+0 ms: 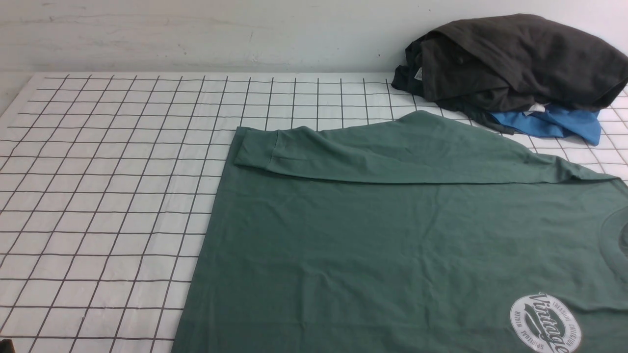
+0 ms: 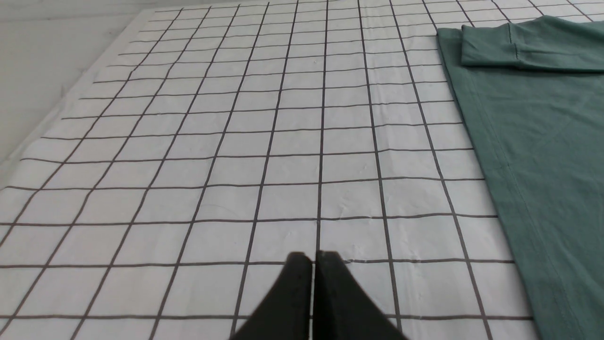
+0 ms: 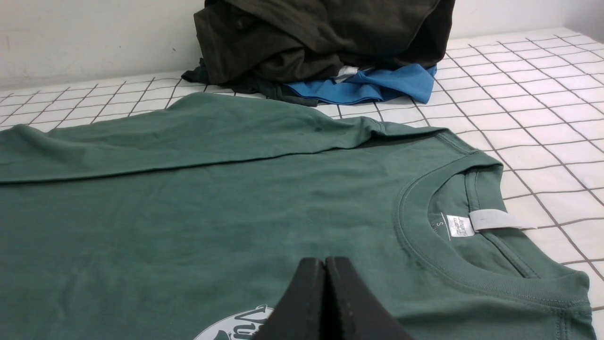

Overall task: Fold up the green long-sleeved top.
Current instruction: Use the left arm to clamp the cuff closest to it

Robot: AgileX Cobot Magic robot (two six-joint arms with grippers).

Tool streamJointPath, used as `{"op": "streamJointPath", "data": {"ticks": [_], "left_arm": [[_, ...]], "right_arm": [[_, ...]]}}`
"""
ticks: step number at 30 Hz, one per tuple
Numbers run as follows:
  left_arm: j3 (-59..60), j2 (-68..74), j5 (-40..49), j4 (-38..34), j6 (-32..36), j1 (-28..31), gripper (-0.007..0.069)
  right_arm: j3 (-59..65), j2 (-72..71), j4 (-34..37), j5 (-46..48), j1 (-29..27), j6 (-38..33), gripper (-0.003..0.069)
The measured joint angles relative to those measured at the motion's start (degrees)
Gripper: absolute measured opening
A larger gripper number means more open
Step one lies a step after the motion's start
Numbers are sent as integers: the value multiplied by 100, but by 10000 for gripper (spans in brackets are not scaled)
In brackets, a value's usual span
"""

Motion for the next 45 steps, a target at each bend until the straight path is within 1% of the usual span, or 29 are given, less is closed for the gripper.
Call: {"op": "streamJointPath", "data": {"ticks": [34, 36, 37, 38, 40, 41, 42, 43, 44, 45], "left_arm": [[0, 0, -42, 49, -35, 0, -8], [0, 0, -89, -289, -222, 0, -8], [0, 0, -102, -340, -252, 0, -8], [0, 0, -209, -878, -578, 0, -8], [0, 0, -350, -1466, -969, 0, -8], [0, 0, -424, -1937, -1169, 0, -8], [0, 0, -456, -2178, -1317, 0, -8], [0, 0, -479, -2577, -1450, 0, -8], [0, 0, -486, -2735, -1511, 0, -8], [0, 0, -528, -3420, -1705, 0, -8]], "right_arm": [[0, 0, 15, 0, 0, 0, -15], [0, 0, 15, 0, 0, 0, -15], [0, 0, 15, 0, 0, 0, -15], [0, 0, 26, 0, 0, 0, -15], [0, 0, 81, 0, 0, 6, -15], [0, 0, 134, 0, 0, 12, -15], [0, 0, 195, 0, 0, 23, -15], [0, 0, 265, 0, 0, 52, -15], [0, 0, 345, 0, 0, 68, -15], [0, 0, 684, -12, 0, 176, -15]]}}
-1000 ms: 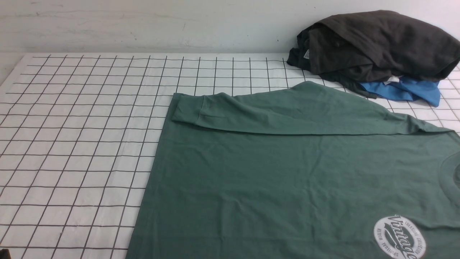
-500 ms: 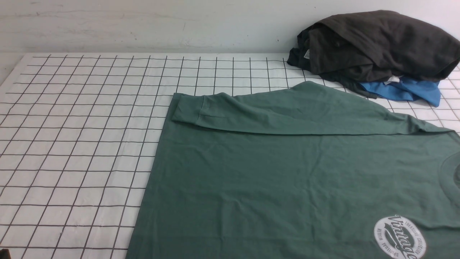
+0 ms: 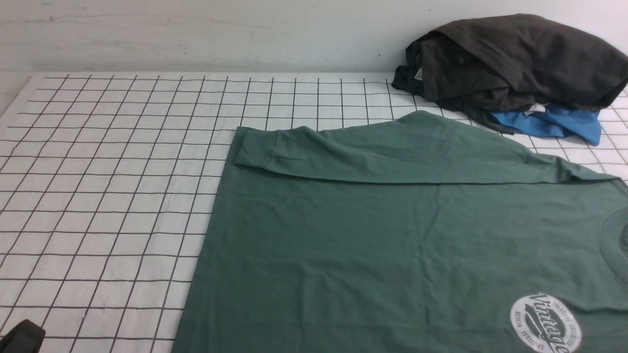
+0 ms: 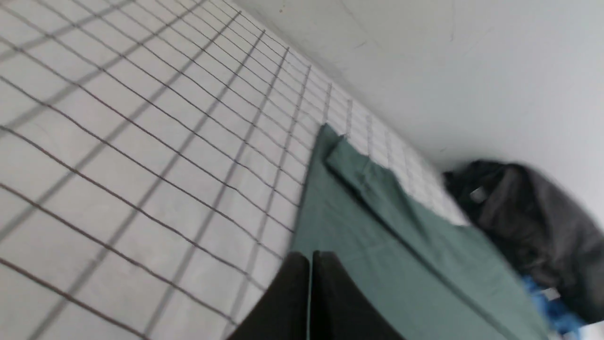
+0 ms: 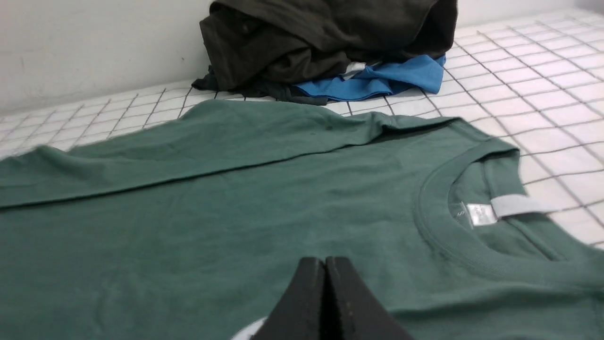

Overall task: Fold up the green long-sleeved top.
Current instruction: Use the left arm to clamp the cuff closest to it

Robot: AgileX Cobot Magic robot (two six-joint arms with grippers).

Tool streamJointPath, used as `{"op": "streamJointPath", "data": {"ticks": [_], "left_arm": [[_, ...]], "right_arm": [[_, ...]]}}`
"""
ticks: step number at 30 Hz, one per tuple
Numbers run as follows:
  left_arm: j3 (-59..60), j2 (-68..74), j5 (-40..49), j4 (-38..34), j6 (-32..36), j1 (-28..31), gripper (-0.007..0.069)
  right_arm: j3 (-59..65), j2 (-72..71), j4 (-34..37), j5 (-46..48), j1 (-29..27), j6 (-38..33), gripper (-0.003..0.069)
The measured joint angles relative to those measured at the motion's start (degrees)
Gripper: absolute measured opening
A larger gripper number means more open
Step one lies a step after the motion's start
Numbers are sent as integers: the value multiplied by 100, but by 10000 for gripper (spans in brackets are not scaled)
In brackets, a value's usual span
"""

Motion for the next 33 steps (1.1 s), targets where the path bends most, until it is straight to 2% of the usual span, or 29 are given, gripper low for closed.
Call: {"op": "streamJointPath", "data": {"ticks": [3, 5, 8, 9, 10, 11, 12, 14, 18, 19, 22, 25, 27, 30, 33], "left_arm": [[0, 0, -11, -793, -50, 0, -8], [0, 0, -30, -1270, -50, 0, -8], [0, 0, -57, -1717, -50, 0, -8], [0, 0, -57, -1747, -50, 0, -8], [0, 0, -57, -1977, -27, 0, -8], [0, 0, -57, -1993, -27, 0, -8], [0, 0, 7, -2097, 152, 0, -8], [0, 0, 109, -2131, 408, 0, -8], [-515, 0, 688, -2131, 2083, 0, -8], [-596, 0, 723, -2131, 2268, 0, -8], [-1295, 5, 780, -2118, 3816, 0, -8], [-1827, 251, 800, -1933, 4759, 0, -8], [-2105, 611, 918, -1619, 4978, 0, -8], [-2517, 1197, 1341, -930, 4910, 0, -8], [-3132, 2170, 2550, 224, 4419, -14, -8]], "right_arm": [[0, 0, 783, -35, 0, 307, -15], [6, 0, 1625, -43, 0, 685, -15], [6, 0, 3096, -50, 0, 1188, -15], [6, 0, 3189, -50, 0, 1236, -15], [6, 0, 3886, -91, 0, 1356, -15], [6, 0, 3886, -100, 0, 1356, -15], [6, 0, 4336, -150, 0, 1374, -15], [6, 0, 4402, -177, 0, 1302, -15], [6, 0, 4300, -377, 0, 967, -15], [6, 0, 4300, -391, 0, 962, -15], [6, 0, 4368, -605, 0, 937, -15], [6, 0, 4390, -841, 0, 816, -15], [6, 0, 4302, -977, 0, 564, -15], [-74, 0, 4054, -932, 0, -3, -15], [-664, 40, 3517, -647, 0, -1012, -15]]}}
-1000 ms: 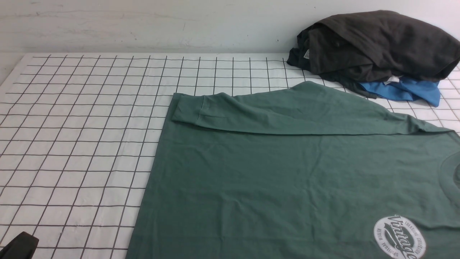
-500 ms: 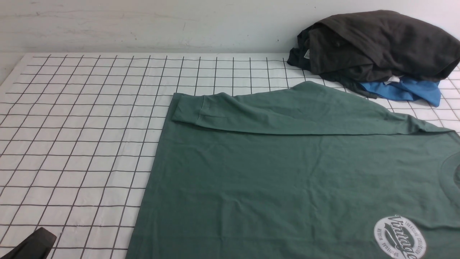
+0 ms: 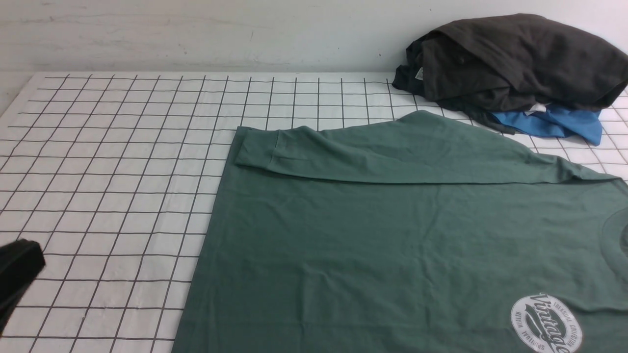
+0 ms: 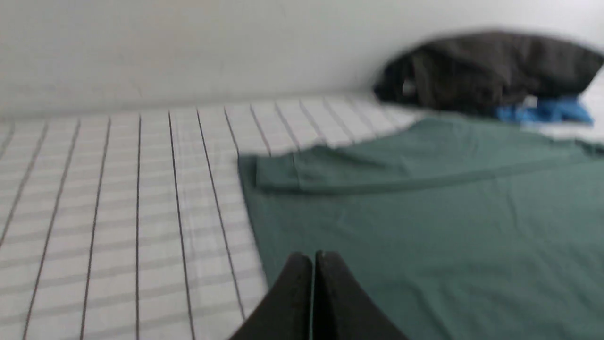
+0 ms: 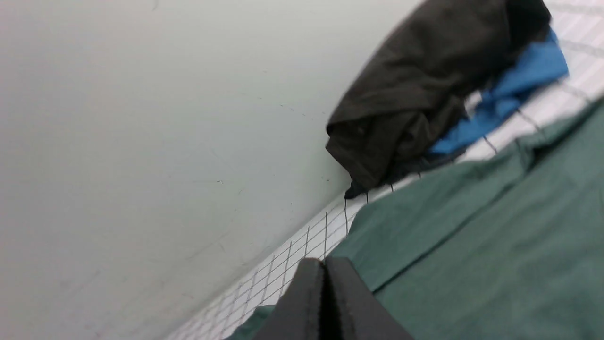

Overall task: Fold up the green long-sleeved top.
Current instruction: Use the left arm to clamp the cuff closest to it

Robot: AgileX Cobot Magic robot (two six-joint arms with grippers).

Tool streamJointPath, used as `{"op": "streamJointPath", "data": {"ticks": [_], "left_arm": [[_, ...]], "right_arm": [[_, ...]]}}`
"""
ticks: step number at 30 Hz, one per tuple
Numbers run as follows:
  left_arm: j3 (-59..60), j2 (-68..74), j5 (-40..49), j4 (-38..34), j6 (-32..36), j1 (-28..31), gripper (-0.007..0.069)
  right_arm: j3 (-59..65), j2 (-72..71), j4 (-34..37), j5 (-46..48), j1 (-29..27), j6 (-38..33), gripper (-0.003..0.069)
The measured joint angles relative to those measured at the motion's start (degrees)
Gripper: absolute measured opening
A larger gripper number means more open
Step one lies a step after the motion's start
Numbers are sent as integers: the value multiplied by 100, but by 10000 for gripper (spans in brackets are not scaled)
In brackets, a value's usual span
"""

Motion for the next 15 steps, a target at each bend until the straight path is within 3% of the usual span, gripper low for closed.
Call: {"op": "streamJointPath", "data": {"ticks": [1, 2, 5, 10, 15], "left_arm": [[-39, 63, 0, 72, -30, -6, -8], [-351, 609, 671, 692, -246, -111, -8], [-821, 1440, 1626, 1586, -502, -653, -8], [-1083, 2287, 2087, 2177, -677, -1538, -7], [-1096, 3245, 2093, 2301, -887, -2457, -7]], "right_arm": [[0, 15, -41, 22, 0, 0, -15], [-475, 214, -390, 251, 0, -529, -15], [-1368, 877, -1125, 935, 0, -1281, -15], [-2442, 1975, -1749, 2027, 115, -1628, -15], [-3430, 3523, -1859, 4291, 684, -1741, -15]]}}
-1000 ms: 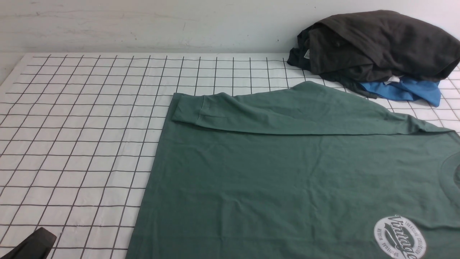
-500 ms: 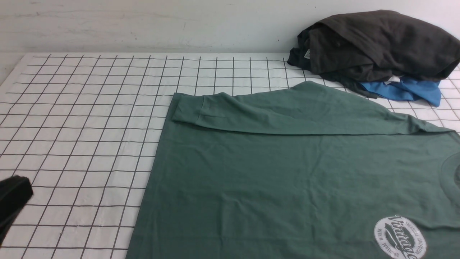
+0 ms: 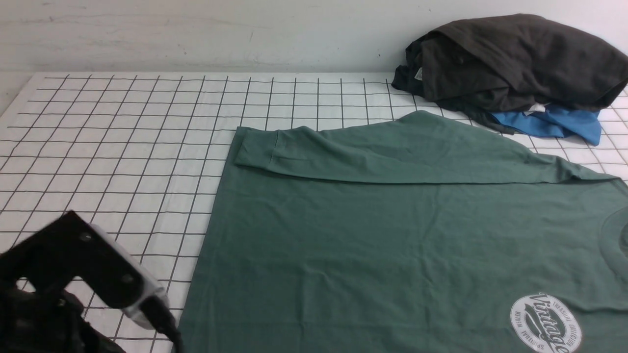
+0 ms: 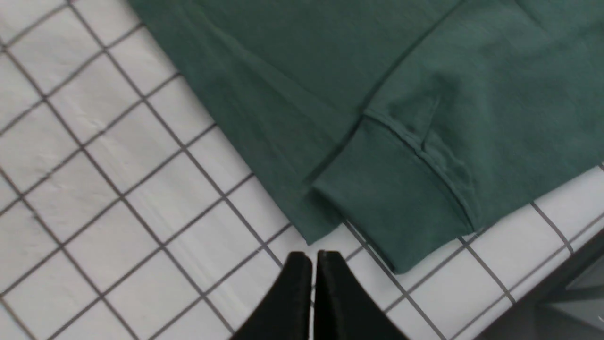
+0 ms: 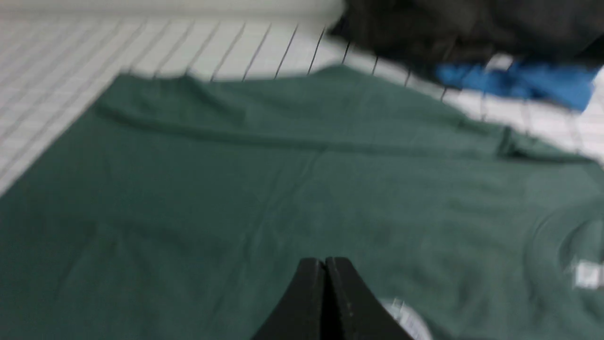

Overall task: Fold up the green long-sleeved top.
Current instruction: Use the left arm to clamp the cuff closest to it

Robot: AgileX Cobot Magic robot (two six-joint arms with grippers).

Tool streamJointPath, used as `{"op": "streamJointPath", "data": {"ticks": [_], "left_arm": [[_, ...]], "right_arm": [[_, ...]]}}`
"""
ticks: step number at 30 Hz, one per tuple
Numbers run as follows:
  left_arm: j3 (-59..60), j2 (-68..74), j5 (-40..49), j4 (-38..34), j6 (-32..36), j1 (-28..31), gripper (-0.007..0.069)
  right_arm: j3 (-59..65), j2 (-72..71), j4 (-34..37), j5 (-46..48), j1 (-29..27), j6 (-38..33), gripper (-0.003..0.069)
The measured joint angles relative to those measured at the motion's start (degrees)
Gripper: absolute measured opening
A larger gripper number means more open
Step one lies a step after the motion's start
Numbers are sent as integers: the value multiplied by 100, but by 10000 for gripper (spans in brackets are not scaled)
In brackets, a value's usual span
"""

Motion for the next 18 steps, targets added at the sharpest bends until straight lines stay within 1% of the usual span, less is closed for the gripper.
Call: {"op": "streamJointPath", "data": {"ticks": [1, 2, 3, 6, 7, 8, 10, 11, 13, 14, 15, 16, 17, 18], "left_arm": [[0, 33, 0, -1, -7, -21, -7], [-6, 367, -5, 1, -89, -197, -2], [-6, 495, -5, 1, -97, -256, 4], [-6, 919, -32, 13, -130, -483, 56], [-6, 976, -38, 13, -130, -521, 61], [-6, 1139, -95, 20, -143, -639, 93], [-6, 1423, -211, 20, -143, -863, 167], [-6, 1523, -267, 20, -143, -918, 197], [-23, 1808, -469, 22, -163, -1097, 283], [-23, 1836, -490, 22, -163, -1106, 291], [-36, 2061, -659, 22, -224, -1148, 350], [-36, 2207, -766, 22, -260, -1156, 383], [-36, 2237, -781, 22, -270, -1156, 389], [-36, 2359, -864, 22, -287, -1156, 412]], "right_arm": [[-15, 0, 0, 0, 29, -15, -15], [-75, 483, -32, 772, 304, -76, -15], [-80, 646, -34, 1022, 436, -105, -15], [-79, 1073, -67, 1417, 912, -214, -15], [-79, 1112, -67, 1432, 939, -213, -15], [-79, 1203, -67, 1454, 1102, -238, -15], [-79, 1277, -73, 1461, 1237, -255, -15], [-79, 1291, -73, 1461, 1257, -269, -15], [-79, 1296, -73, 1376, 1272, -269, -15], [-79, 1296, -73, 1348, 1272, -269, -15], [-79, 1296, -78, 1232, 1276, -269, -15], [-79, 1296, -84, 1174, 1276, -274, -15], [-79, 1296, -84, 1164, 1276, -273, -15], [-79, 1296, -90, 1144, 1276, -273, -15]]}}
